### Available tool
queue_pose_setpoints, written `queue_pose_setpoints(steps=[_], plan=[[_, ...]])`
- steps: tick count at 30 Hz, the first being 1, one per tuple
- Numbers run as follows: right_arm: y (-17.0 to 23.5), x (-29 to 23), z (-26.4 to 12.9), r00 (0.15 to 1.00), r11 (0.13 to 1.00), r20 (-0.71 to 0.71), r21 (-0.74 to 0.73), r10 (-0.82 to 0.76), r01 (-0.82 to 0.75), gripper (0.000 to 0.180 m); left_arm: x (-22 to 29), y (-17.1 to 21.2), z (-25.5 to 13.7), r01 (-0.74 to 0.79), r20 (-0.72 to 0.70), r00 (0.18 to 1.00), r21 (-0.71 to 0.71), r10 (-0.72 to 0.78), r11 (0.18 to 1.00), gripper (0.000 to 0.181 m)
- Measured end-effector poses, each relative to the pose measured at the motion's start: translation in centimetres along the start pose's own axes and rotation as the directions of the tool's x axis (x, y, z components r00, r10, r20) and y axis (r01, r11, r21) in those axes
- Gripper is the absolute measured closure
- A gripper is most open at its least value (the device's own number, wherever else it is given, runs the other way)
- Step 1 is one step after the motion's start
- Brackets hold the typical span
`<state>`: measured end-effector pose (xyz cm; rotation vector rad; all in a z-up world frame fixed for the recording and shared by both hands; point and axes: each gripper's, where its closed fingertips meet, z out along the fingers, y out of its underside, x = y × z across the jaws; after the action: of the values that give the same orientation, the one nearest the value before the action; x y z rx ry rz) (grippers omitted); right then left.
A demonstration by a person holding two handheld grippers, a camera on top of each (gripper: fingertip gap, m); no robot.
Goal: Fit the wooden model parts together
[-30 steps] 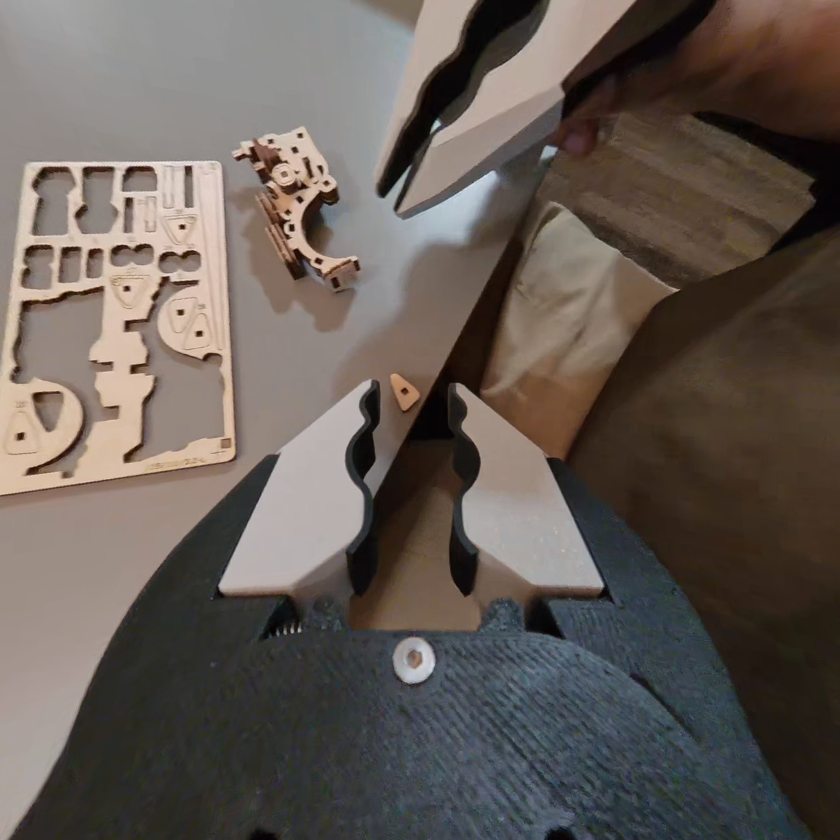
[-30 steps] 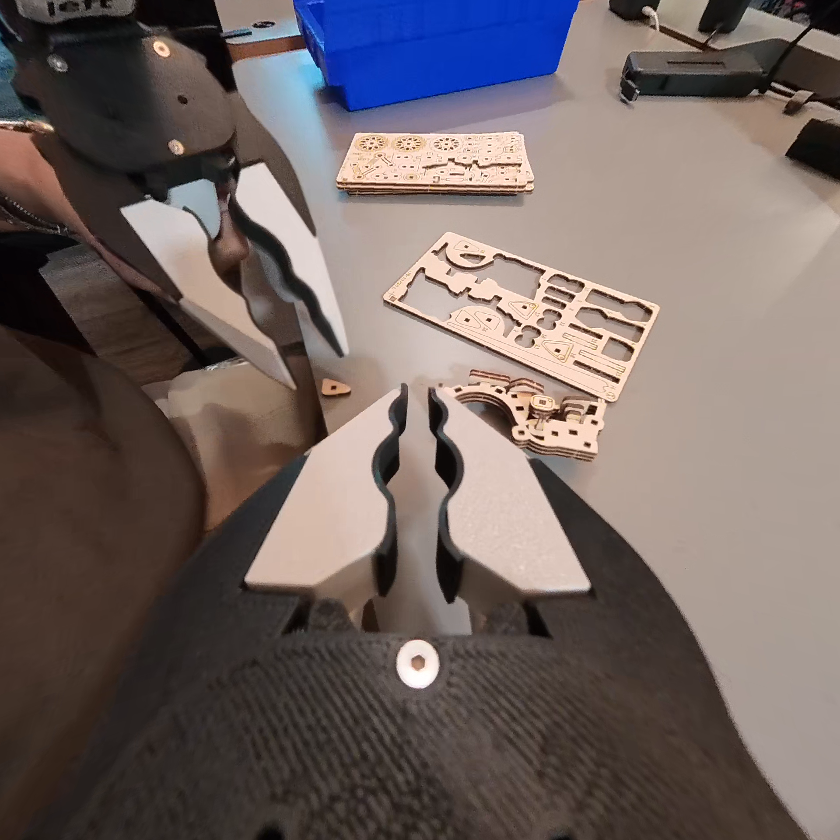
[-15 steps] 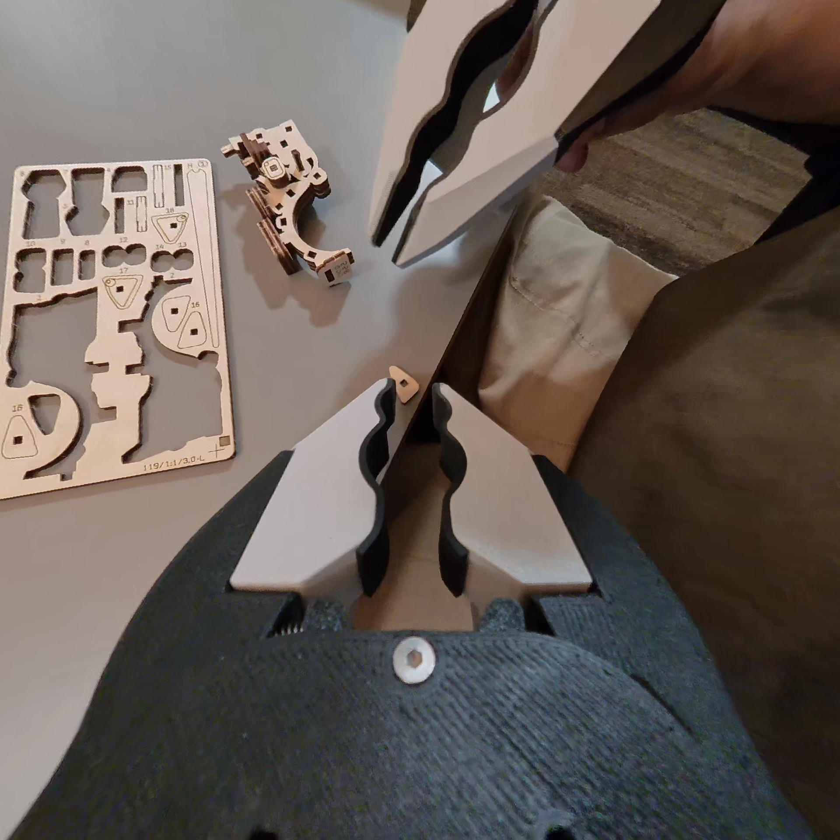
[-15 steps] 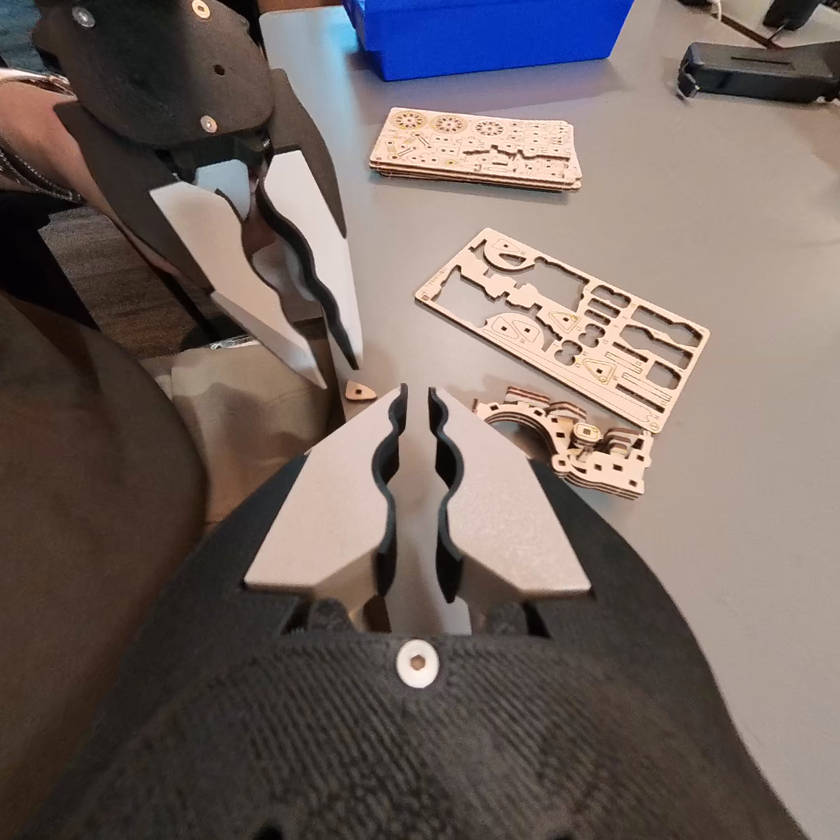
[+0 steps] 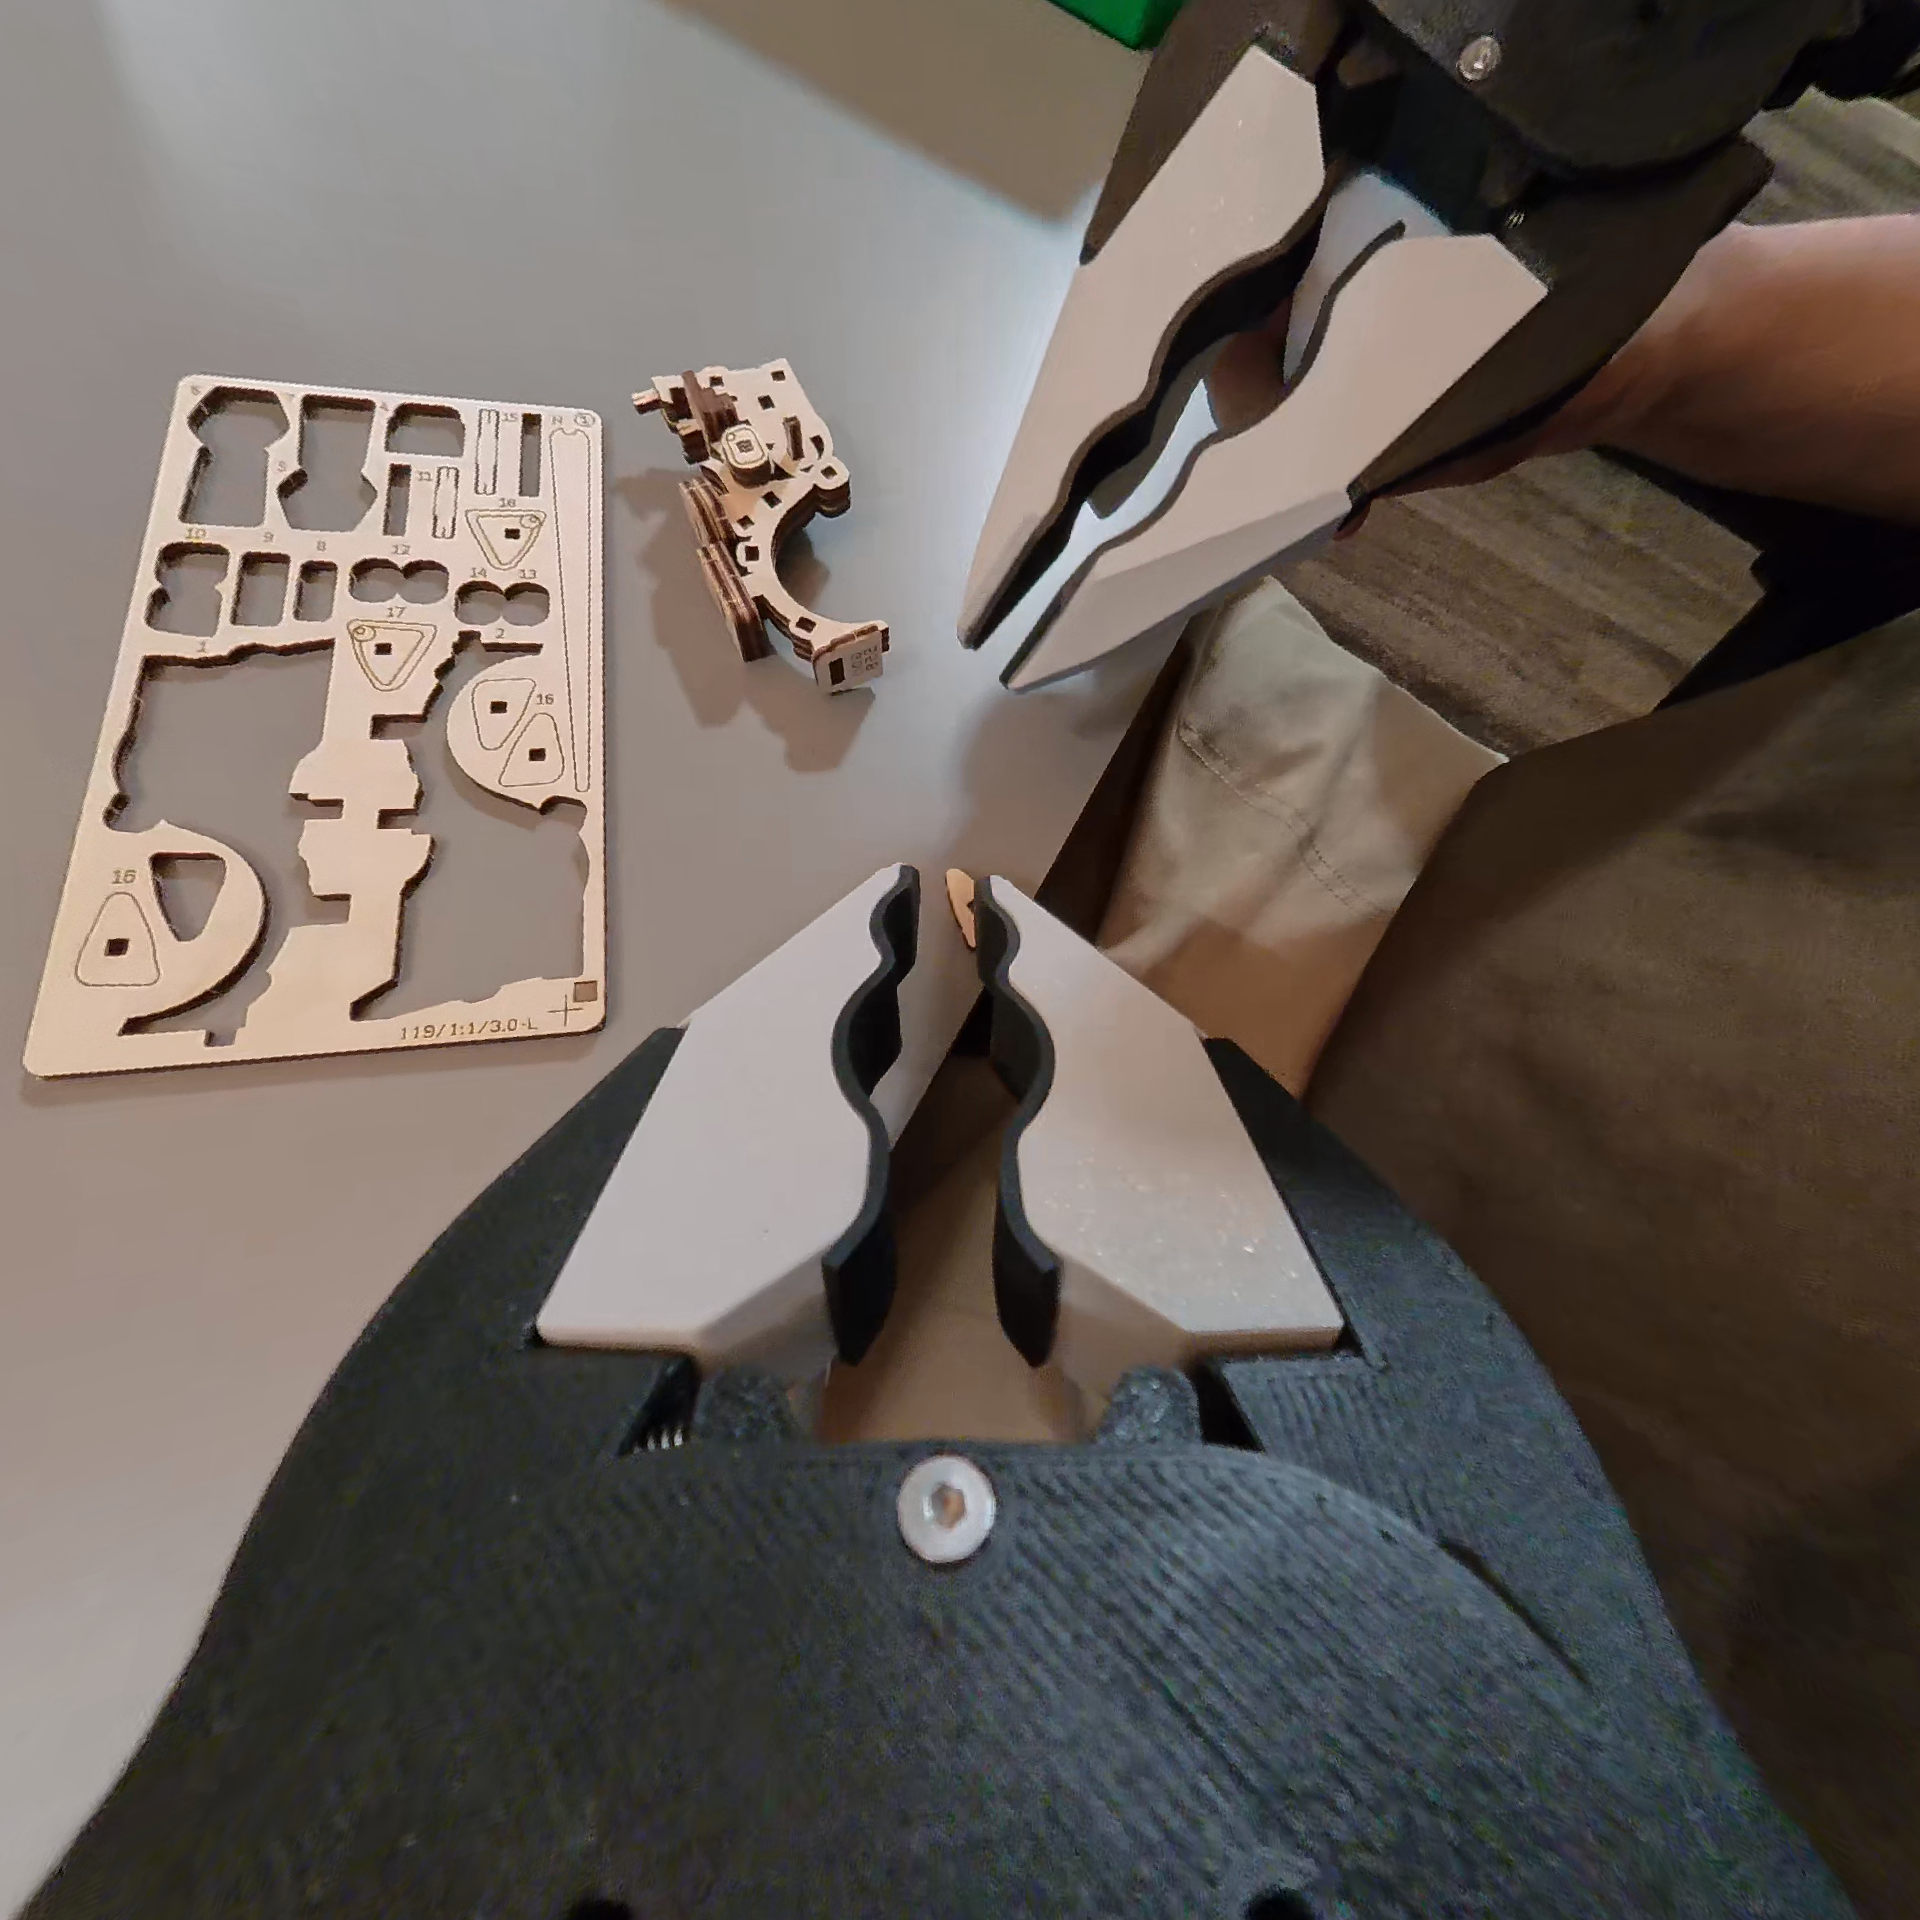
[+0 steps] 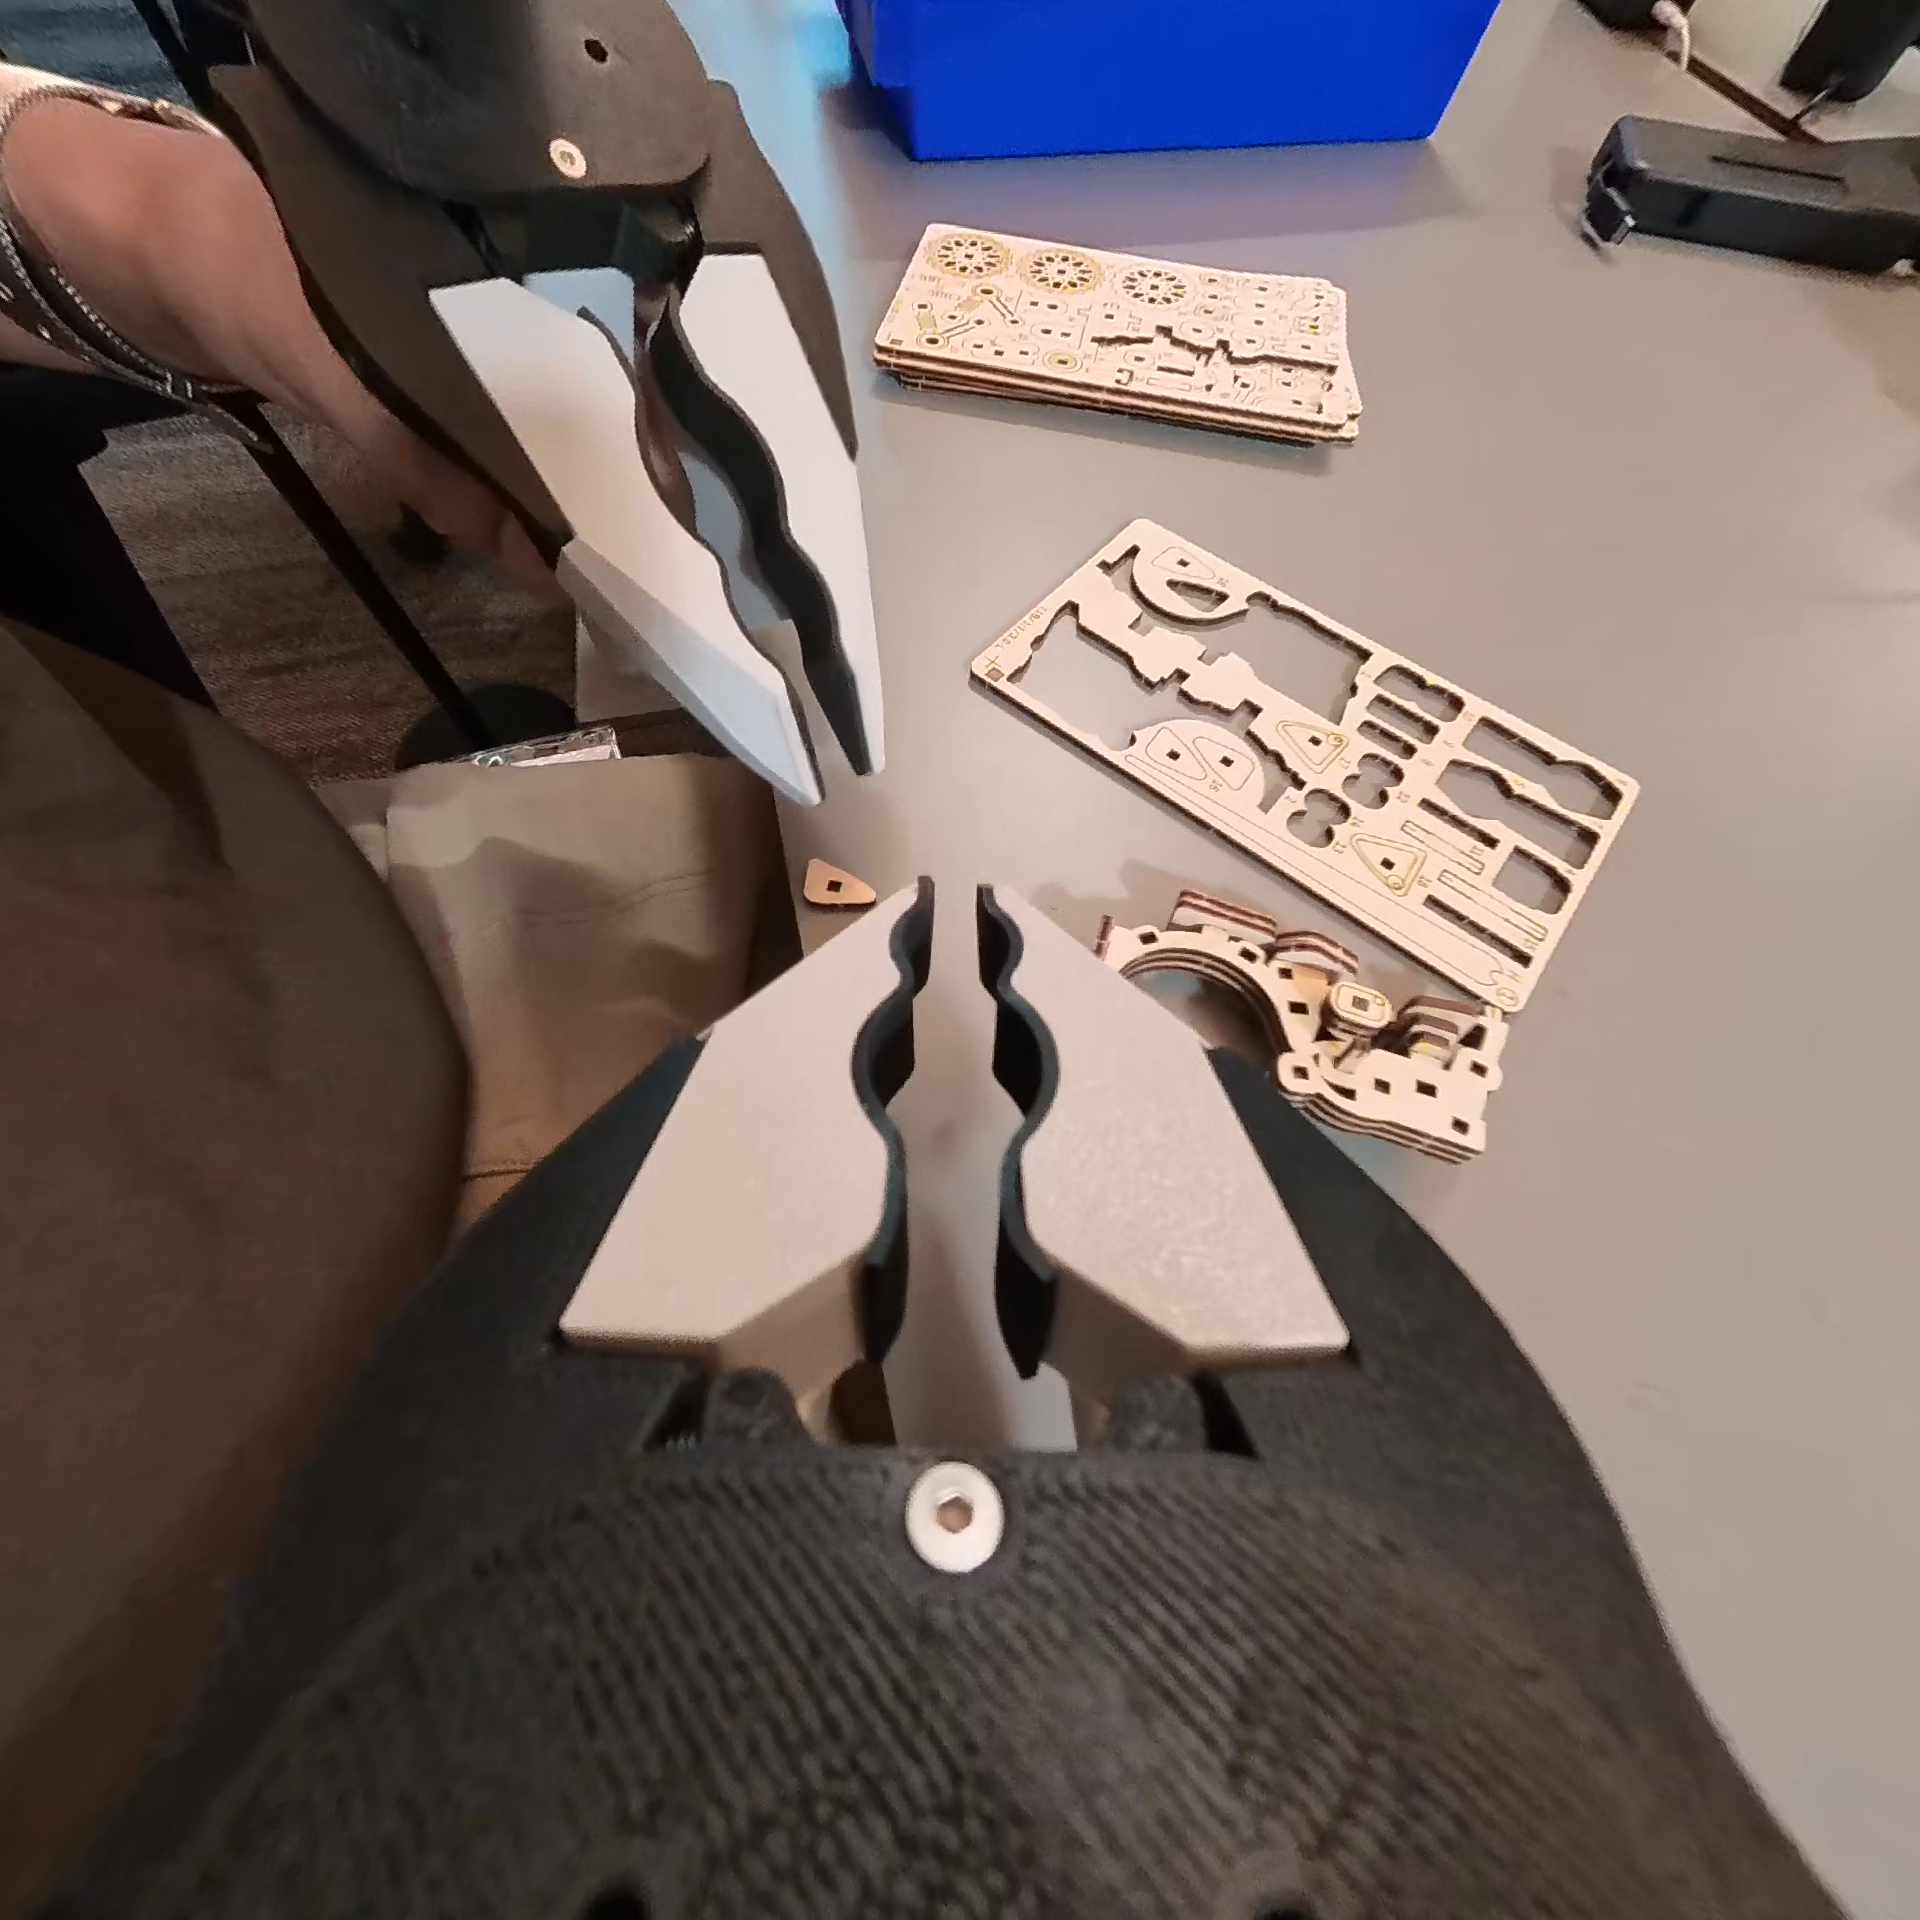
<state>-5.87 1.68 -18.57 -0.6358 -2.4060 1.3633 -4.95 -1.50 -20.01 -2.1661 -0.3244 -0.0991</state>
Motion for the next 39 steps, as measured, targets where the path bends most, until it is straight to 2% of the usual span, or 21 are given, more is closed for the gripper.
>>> queue_pose_setpoints(steps=[39], plan=[[1.8,-1.2,1.5,0.997,0.991,0.035,-0.114,-0.071,0.075,0.170,-0.7,-0.3,-0.5,0.090,-0.025,0.996,0.036,-0.089,0.995,0.172]])
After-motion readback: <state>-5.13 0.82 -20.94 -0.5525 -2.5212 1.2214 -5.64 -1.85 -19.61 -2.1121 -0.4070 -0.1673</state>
